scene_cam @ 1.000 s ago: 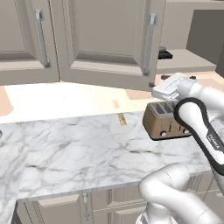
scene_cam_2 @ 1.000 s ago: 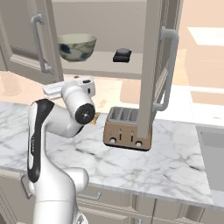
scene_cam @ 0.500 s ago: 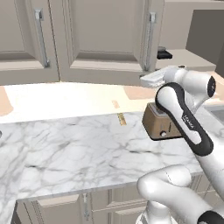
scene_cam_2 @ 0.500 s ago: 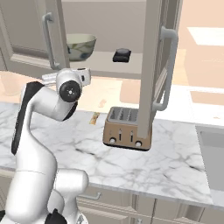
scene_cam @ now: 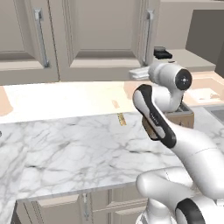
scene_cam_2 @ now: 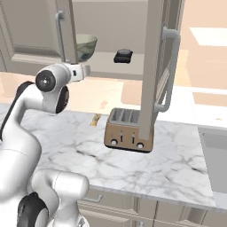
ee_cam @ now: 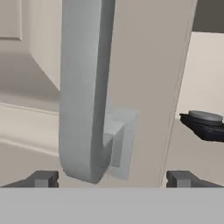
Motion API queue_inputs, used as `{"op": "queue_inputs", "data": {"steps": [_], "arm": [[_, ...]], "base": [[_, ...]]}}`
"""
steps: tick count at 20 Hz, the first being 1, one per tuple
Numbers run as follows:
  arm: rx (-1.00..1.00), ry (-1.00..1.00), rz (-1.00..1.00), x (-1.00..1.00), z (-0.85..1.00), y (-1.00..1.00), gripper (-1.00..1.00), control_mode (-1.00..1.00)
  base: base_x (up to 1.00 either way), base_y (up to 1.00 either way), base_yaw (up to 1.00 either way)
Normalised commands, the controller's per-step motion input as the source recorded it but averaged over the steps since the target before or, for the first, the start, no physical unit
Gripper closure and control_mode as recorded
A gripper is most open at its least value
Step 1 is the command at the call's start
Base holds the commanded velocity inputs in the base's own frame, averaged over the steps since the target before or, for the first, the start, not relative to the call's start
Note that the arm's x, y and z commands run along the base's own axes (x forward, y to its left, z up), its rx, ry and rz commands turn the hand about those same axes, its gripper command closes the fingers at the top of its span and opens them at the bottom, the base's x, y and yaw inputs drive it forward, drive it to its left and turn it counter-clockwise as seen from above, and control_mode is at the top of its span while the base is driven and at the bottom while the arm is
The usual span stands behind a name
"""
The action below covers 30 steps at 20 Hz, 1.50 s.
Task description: Pick the mug and place it in the sink. Pick the bowl and place it in the open cabinet and then close the cabinet.
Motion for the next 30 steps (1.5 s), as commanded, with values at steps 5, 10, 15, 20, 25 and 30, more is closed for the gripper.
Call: {"op": "queue_inputs", "data": {"steps": [5, 10, 15, 20, 25, 30], "arm": [[-0.02, 0.0, -0.24, 0.42, 0.0, 0.04, -1.0, -1.0], [-0.01, 0.03, -0.13, 0.19, 0.0, 0.06, -1.0, -1.0], [0.0, 0.01, -0.08, 0.12, 0.0, 0.0, -1.0, -1.0], [0.0, 0.0, -0.02, -0.17, 0.0, -0.01, -1.0, -1.0], [0.01, 0.01, 0.0, -0.89, 0.09, -0.24, -1.0, -1.0], [0.01, 0.06, 0.0, -1.0, 0.46, -0.3, -1.0, -1.0]], "base": [[0.0, 0.0, 0.0], [0.0, 0.0, 0.0], [0.0, 0.0, 0.0], [0.0, 0.0, 0.0], [0.0, 0.0, 0.0], [0.0, 0.0, 0.0]]}}
